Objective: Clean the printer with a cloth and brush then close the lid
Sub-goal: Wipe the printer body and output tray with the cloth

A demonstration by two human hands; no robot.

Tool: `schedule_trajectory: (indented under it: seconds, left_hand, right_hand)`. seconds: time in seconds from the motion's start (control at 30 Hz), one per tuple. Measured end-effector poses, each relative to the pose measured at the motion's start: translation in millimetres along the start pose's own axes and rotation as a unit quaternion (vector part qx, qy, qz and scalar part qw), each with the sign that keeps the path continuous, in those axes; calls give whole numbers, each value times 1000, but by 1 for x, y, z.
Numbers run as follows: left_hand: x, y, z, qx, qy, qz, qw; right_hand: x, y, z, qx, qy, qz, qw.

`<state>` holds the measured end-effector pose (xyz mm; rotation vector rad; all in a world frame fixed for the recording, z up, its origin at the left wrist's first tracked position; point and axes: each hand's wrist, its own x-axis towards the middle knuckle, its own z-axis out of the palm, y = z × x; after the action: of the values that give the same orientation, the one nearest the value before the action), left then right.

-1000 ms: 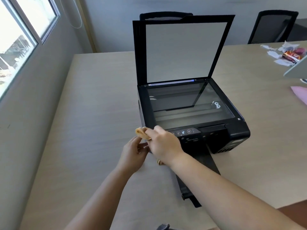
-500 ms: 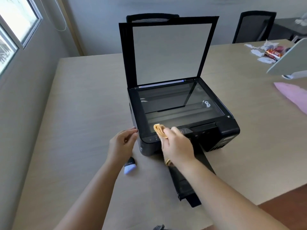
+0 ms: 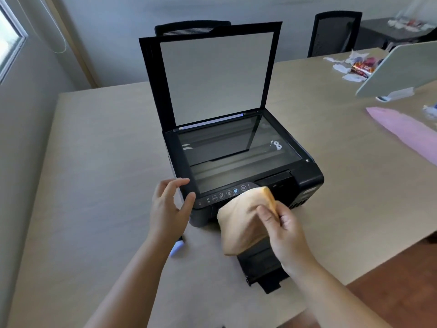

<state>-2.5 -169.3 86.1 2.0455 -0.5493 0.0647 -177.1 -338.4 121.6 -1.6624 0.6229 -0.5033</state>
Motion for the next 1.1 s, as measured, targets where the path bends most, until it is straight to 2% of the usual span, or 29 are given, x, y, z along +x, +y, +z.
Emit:
schedule_trajectory:
  seconds: [0.1,0.17,0.23,0.33,0.4,0.47,0.57,0.63,0.67,0.77,0.87,1.0,1.1]
  left_hand:
    - [10,4,8,44,5,30,999]
    - [16,9,10,86,1,59,995]
    - [20,15,12,118,-9,84,989]
    - [23,20,18,162,-32,131,978]
    - [24,20,22,186,-49,153,969]
    - [25,19,25,200,-55,169,963]
    - [26,16,26,211,-56,179,959]
    - [28,14,26,216,-55,191,956]
    - [30,13,26,218,-56,199,954]
    - [36,13,27,220,-65,212,950]
    - [39,12,29,219,-73,225,947]
    - [39,12,27,216,-74,233,945]
    - [38,13,28,212,-67,232,947]
  right_hand:
    - [6,2,-11,105,138,122,977]
    - [11,8,-11,157,194,181,951]
    - [14,18,-1,184,204,187,943]
    - [18,31,29,147,188,152,959]
    - [28,34,48,144,209,153,955]
    - [48,25,60,181,247,151,940]
    - [83,6,58,219,365,107,899]
    - [102,11,51,251,404,163,864]
    - [108,21,50,270,399,206,852]
    - [97,43,62,350,318,313,823]
    - [67,43,79,442,230,339,798]
    - [89,39,56,450,274,260,810]
    - [104,43,46,417,303,293,805]
